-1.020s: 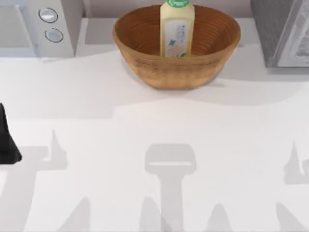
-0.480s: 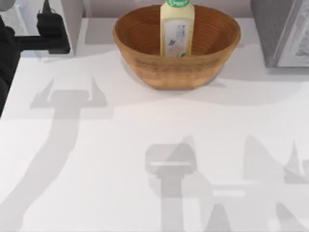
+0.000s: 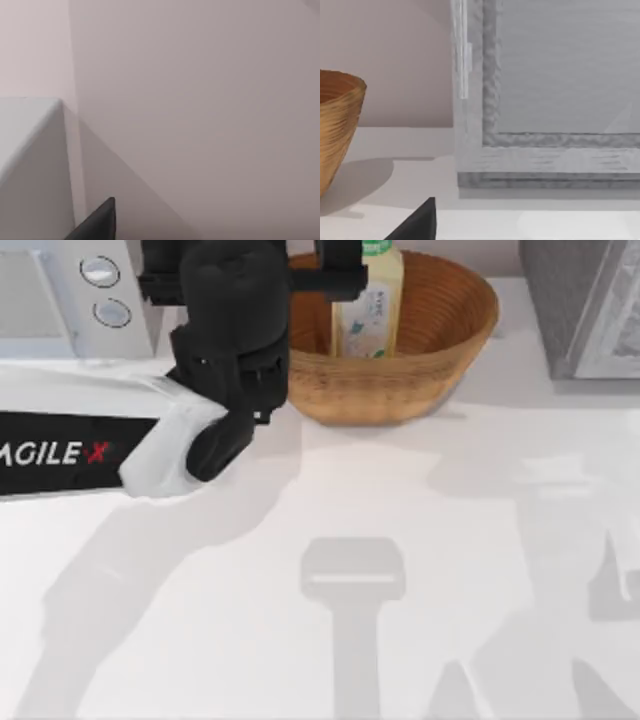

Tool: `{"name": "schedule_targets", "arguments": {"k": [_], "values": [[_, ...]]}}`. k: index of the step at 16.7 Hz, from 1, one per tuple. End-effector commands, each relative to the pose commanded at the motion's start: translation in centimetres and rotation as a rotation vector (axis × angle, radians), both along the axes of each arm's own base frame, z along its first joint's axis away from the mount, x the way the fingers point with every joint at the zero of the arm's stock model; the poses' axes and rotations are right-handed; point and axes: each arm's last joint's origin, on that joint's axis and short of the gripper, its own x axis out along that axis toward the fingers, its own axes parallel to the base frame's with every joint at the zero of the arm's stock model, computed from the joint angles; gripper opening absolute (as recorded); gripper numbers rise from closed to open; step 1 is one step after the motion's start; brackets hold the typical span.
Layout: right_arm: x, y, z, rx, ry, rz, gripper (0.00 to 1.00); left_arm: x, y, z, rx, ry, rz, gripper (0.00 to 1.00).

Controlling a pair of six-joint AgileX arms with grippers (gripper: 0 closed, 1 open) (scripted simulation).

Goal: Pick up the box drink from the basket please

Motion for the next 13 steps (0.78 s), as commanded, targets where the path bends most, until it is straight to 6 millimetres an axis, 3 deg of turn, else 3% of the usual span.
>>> {"name": "schedule_targets", "arguments": {"k": [3,6,9,13], "values": [[0.0,0.0,0.0,0.000,0.000,0.000,1.00,1.5,-4.8,-4.4,0.003,0.003,-0.001,1.00],[0.0,0.0,0.0,0.000,0.000,0.000,1.00,1.8,-8.0,-8.0,0.006,0.005,-0.001,1.00],[0.0,0.0,0.0,0.000,0.000,0.000,1.00,1.8,-9.4,-9.7,0.007,0.004,-0.002,1.00],[0.0,0.0,0.0,0.000,0.000,0.000,1.00,1.8,-9.4,-9.8,0.007,0.004,-0.002,1.00]]}}
